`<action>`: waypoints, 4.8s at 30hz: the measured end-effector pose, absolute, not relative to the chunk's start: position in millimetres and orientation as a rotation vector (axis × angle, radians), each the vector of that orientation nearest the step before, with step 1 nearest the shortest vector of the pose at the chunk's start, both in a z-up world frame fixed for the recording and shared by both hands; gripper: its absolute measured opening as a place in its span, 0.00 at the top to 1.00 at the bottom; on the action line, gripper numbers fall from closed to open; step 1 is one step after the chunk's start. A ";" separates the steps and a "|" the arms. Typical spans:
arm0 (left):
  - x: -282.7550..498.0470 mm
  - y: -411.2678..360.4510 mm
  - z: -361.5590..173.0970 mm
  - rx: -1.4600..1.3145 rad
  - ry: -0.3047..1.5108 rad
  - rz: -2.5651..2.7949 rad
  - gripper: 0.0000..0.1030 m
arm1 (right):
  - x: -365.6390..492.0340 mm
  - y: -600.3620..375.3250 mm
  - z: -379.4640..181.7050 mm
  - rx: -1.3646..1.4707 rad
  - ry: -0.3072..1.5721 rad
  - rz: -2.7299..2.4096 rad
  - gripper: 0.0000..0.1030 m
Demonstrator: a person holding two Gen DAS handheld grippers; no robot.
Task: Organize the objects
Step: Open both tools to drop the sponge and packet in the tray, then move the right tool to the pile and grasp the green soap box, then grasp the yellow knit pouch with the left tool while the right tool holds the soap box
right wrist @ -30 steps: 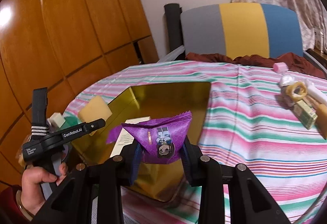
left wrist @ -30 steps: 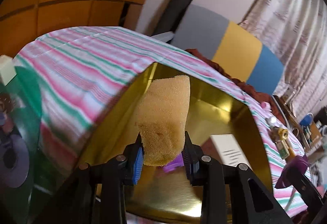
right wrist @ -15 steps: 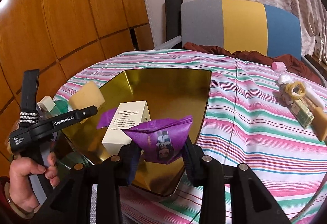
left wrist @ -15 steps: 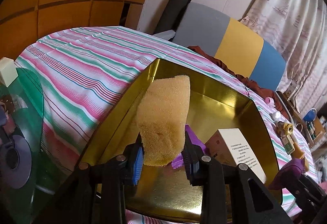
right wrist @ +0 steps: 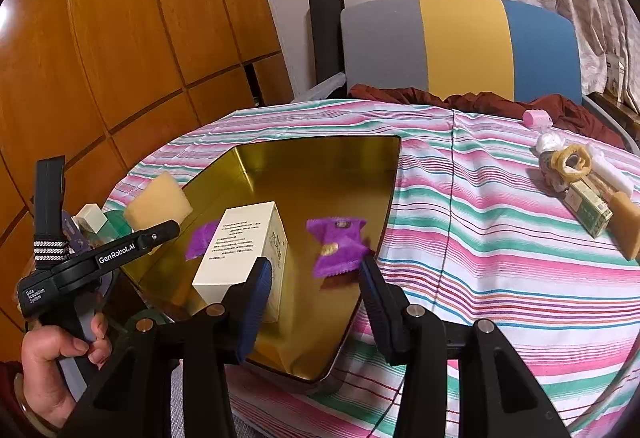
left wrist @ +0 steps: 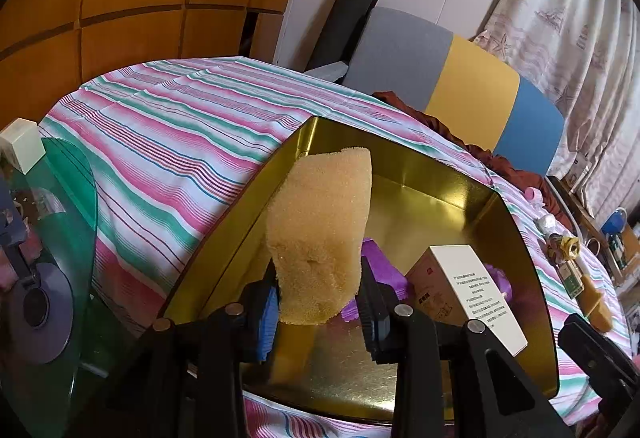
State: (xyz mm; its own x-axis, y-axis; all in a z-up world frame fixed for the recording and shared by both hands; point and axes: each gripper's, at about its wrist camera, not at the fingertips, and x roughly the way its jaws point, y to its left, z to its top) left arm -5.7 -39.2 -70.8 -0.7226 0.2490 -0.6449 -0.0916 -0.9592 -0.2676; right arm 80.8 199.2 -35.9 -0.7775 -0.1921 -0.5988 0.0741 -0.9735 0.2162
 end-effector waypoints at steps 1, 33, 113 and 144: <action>-5.8 -38.5 -71.0 -1.075 -0.313 2.742 0.67 | 80.8 199.7 -36.0 0.980 -0.277 -2.821 0.56; 21.0 -8.9 -21.4 -0.926 -0.382 2.743 0.00 | 81.4 264.4 -31.0 0.995 -0.400 -2.966 0.56; -62.3 417.2 -68.5 -1.036 0.327 2.091 0.54 | 84.4 465.0 -105.0 1.014 -0.810 -3.230 0.68; -64.3 131.1 -26.5 -1.058 -0.170 2.411 0.53 | 85.9 451.9 -99.3 0.985 -0.683 -3.258 0.69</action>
